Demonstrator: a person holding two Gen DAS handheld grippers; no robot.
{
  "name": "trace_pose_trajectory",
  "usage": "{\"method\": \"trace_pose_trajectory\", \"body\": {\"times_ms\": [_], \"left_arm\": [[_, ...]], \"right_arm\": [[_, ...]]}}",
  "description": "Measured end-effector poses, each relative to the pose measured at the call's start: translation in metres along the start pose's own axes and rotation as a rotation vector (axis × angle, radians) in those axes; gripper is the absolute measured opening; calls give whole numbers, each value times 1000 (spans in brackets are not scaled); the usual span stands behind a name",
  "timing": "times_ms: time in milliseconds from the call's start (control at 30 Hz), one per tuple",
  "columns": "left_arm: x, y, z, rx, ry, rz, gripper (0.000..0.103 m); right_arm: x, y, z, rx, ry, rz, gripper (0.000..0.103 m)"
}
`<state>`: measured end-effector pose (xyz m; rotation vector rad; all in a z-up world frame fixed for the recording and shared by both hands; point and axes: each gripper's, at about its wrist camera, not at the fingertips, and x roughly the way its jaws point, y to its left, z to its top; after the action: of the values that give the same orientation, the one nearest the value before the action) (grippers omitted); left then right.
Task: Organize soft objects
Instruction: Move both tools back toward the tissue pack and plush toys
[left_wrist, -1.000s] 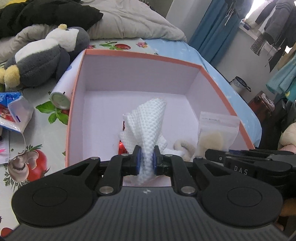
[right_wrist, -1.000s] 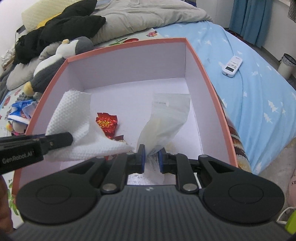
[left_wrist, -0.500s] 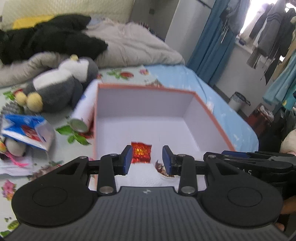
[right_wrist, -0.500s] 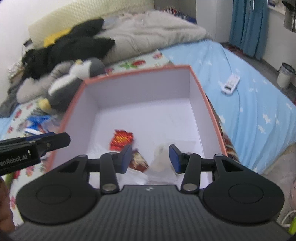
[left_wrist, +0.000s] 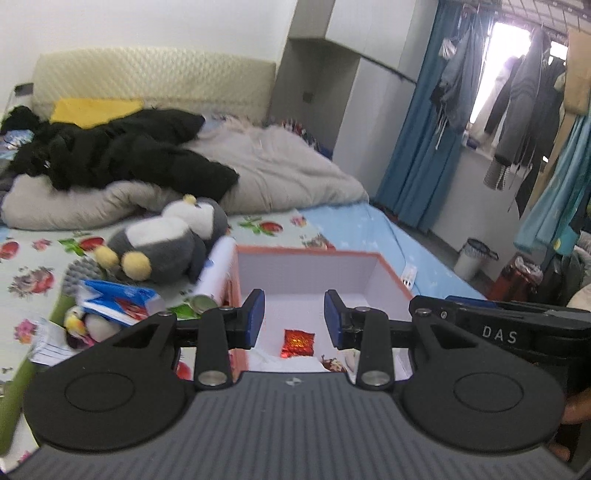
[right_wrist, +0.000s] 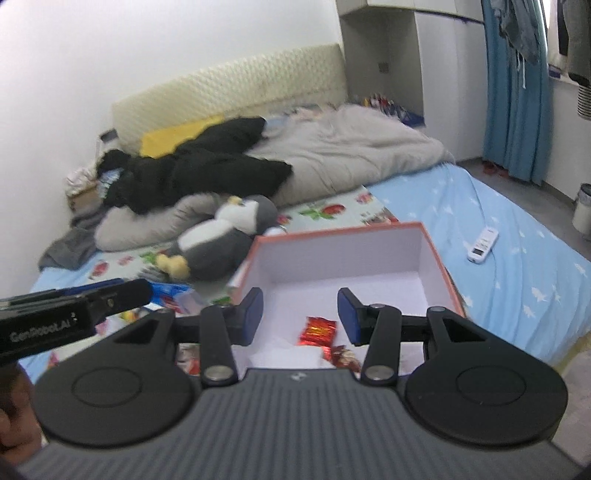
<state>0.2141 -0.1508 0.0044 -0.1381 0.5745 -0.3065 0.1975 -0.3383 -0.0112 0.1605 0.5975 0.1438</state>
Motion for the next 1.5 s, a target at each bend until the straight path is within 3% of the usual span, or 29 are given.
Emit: {"method": "trace_pose_trajectory", "body": {"times_ms": [267,667,1100,1500], "left_arm": [[-69,16,-12,-21,-74,38,41],[-138,53,-55,-81,-104,132,41],[-163,80,-107,-140,-77,213,41],[-158,95,-123,-163,-34,252,41]], "right_arm": [[-34,39,-12,-46,-48,72,47],[-51,91,-47,-112,-21,201,47],[-53,121,-92,-150,28,281,48],[-39,125,-103,-140,61,297,47]]}}
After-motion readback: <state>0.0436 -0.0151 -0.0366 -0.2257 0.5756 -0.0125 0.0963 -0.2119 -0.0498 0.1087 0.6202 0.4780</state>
